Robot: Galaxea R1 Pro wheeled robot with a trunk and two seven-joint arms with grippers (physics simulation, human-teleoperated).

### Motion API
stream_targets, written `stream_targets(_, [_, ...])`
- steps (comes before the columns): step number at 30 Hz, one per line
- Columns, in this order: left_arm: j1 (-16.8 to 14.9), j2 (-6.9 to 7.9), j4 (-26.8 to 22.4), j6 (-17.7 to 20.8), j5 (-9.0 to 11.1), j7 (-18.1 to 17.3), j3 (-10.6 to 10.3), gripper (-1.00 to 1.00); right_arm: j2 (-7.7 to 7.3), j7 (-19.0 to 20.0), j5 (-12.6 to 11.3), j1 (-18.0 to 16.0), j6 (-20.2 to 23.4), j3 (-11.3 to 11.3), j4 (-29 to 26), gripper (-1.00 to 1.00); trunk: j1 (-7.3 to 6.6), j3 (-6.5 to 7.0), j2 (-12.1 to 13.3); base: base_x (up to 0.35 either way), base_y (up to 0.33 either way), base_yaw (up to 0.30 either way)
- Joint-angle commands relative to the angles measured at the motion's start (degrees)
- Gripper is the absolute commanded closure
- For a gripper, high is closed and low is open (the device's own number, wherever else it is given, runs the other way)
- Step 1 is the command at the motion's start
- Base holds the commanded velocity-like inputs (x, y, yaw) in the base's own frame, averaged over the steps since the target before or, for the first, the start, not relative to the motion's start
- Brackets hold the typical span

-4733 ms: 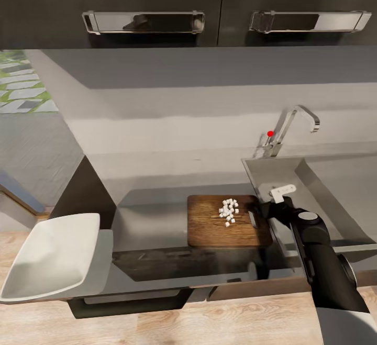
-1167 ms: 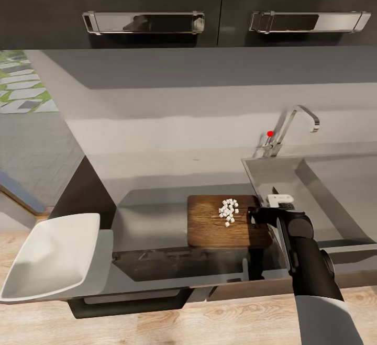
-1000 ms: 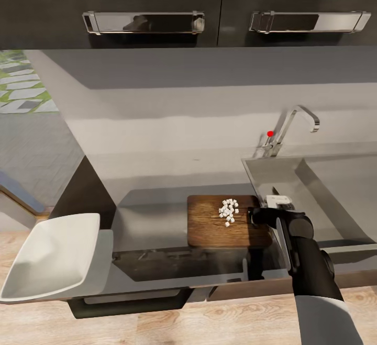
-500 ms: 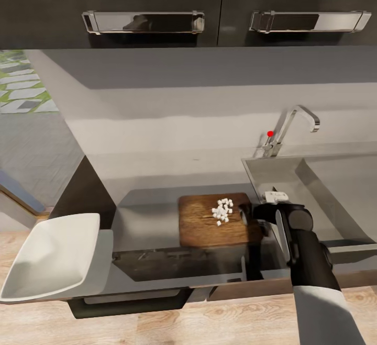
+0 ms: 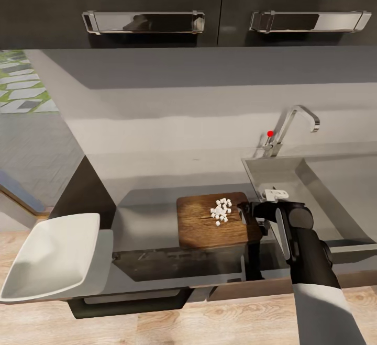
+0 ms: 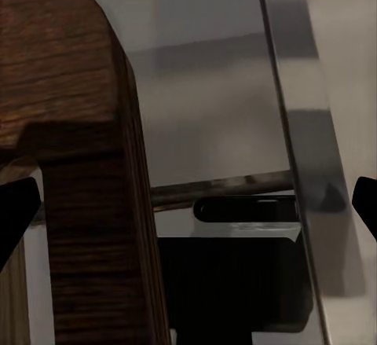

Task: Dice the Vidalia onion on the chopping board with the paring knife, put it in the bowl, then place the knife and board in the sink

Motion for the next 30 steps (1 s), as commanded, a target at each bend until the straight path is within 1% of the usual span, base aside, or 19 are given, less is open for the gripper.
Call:
stream_targets(1, [-0.03, -0.05, 0.03, -0.16, 0.36, -0.05, 0.22, -1.0, 0.06, 0.59, 0.63, -0.05, 0.21, -0.12, -0.05, -1.0, 0.03, -0.09, -0.1, 0.0, 0.0, 0.0])
stream_targets(9, [-0.03, -0.03, 0.03, -0.07, 0.36, -0.05, 0.91, -1.0, 0.02, 0.59, 0.69, -0.06, 0.21, -0.06, -0.18, -1.0, 0.03, -0.09, -0.1, 0.0, 0.0, 0.0])
stream_targets(18, [-0.03, -0.03, 0.03, -0.08, 0.36, -0.05, 1.01, -1.0, 0.01, 0.59, 0.68, -0.06, 0.21, -0.06, -1.25, -1.0, 0.03, -0.09, -0.1, 0.0, 0.0, 0.0])
stream_targets(30, [-0.03, -0.03, 0.03, -0.1, 0.37, -0.05, 1.01, -1.0, 0.01, 0.59, 0.79, -0.06, 0.21, -0.01, -1.37, -1.0, 0.03, -0.09, -0.1, 0.0, 0.0, 0.0])
